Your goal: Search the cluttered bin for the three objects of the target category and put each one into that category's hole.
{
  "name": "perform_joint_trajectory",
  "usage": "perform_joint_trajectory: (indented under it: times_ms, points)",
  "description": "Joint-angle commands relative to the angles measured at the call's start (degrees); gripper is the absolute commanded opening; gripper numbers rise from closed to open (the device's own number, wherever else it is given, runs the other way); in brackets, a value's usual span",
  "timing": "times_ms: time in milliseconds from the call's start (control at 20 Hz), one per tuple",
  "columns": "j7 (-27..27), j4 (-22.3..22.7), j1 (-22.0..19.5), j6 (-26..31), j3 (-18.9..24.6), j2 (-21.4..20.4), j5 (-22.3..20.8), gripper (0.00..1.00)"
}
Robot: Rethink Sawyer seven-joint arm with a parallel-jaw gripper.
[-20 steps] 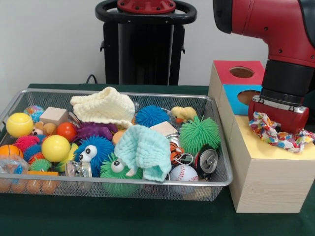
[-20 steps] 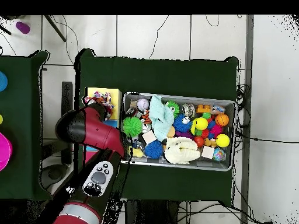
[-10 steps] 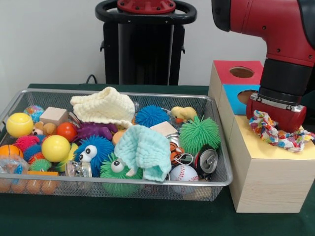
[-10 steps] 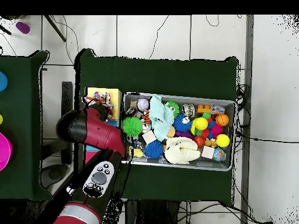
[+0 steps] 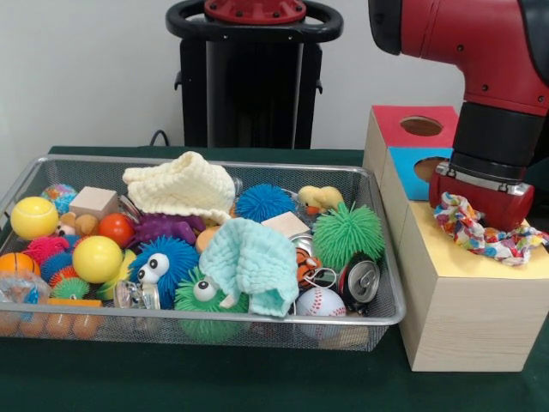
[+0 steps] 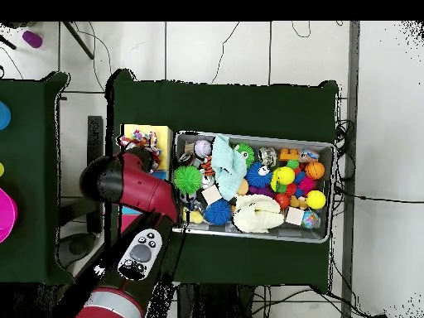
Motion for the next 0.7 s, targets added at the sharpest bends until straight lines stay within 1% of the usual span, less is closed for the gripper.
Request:
perform_joint_trajectory:
  times_ms: [50,250,400,500,700]
  points:
    - [8.1,3.8,-2.6,10.3,3.1,0.5,-3.0,0.00]
    - [8.5,3.4,-2.1,15.6,1.1,-2.2,-3.7,0.00]
    - [9.4,2.0,-1.4,21.1,-1.2,-4.1,-4.6,0.00]
    - [9.7,1.2,-1.3,23.0,-2.0,-4.6,-5.0,0.00]
    - [10.0,0.2,-1.2,25.1,-3.0,-5.0,-5.8,0.00]
